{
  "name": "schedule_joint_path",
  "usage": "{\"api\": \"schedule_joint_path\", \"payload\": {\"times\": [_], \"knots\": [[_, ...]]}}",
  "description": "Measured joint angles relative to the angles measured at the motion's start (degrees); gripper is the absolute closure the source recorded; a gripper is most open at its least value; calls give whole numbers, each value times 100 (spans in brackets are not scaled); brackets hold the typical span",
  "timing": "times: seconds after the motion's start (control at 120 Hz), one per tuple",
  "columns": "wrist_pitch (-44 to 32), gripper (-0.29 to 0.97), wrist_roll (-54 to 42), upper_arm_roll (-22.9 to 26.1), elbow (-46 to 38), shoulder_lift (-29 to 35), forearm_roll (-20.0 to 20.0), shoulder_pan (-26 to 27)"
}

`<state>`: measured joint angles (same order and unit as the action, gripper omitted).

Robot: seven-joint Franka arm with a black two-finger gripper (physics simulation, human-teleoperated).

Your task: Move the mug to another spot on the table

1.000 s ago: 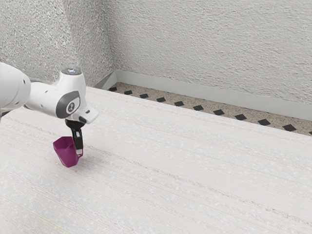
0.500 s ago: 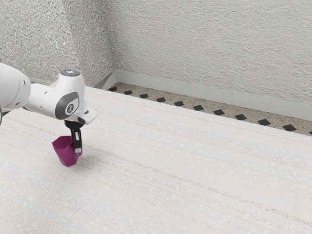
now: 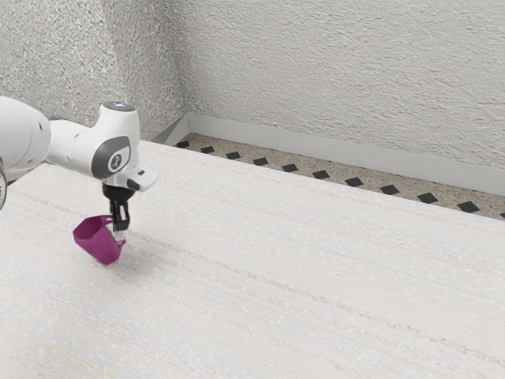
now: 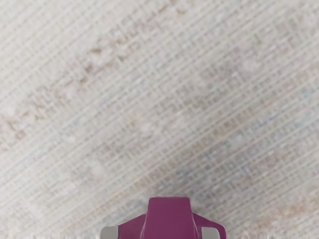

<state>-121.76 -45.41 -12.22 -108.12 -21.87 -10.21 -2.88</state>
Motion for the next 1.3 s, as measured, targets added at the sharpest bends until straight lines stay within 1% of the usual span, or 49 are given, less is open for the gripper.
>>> {"api": "schedule_joint_path", "payload": {"times": [0.067,0.258,0.5,0.742,0.967,1.3], "knots": [[366,63,100,10,163,-57,-2,-3],[1262,71,453,265,479,-156,-259,3],[2044,77,884,635,1208,-648,-515,20],[2312,79,1306,1116,1714,-1004,-695,100],[2396,79,1682,1282,1949,-1154,-744,258],[2441,79,2078,1517,2710,-1736,-764,321]]}}
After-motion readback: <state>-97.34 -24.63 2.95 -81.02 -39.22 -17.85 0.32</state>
